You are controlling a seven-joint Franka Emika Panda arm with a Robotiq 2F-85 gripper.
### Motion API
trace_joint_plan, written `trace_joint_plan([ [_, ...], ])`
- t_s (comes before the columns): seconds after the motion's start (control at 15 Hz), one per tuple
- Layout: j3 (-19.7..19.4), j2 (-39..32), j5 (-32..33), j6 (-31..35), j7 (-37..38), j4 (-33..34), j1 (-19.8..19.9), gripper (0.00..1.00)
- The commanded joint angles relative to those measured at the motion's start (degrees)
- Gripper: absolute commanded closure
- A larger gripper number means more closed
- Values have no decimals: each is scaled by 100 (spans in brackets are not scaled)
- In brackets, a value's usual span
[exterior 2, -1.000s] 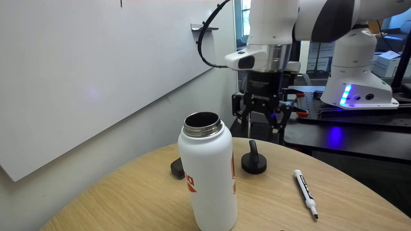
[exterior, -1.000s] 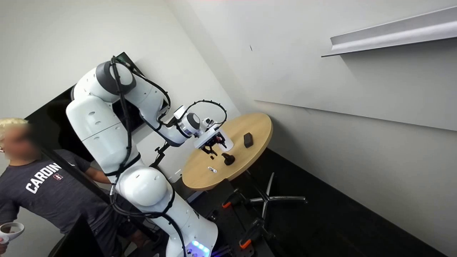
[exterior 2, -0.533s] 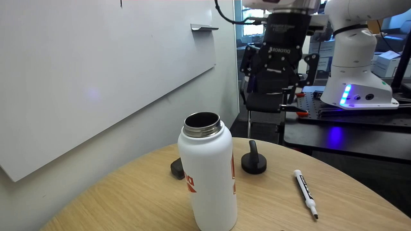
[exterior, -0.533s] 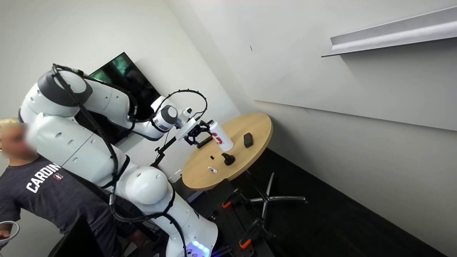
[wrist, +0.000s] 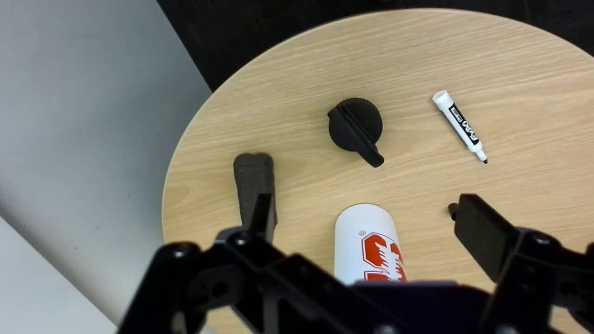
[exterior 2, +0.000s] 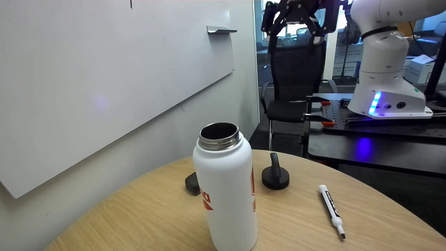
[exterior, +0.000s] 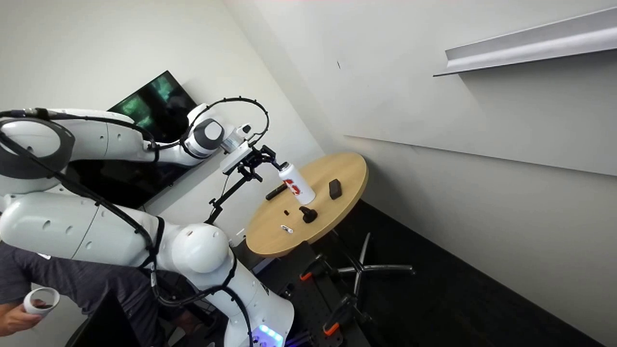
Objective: Remove the lid from the white bottle
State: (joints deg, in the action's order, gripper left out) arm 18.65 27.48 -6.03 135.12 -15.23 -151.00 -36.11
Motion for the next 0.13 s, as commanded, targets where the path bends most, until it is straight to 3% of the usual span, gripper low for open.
trace_joint_plan([
  [0.0, -44, 40, 24, -47, 17, 9, -33, 0],
  [0.07, -41, 46, 24, -51, 18, 9, -36, 0],
])
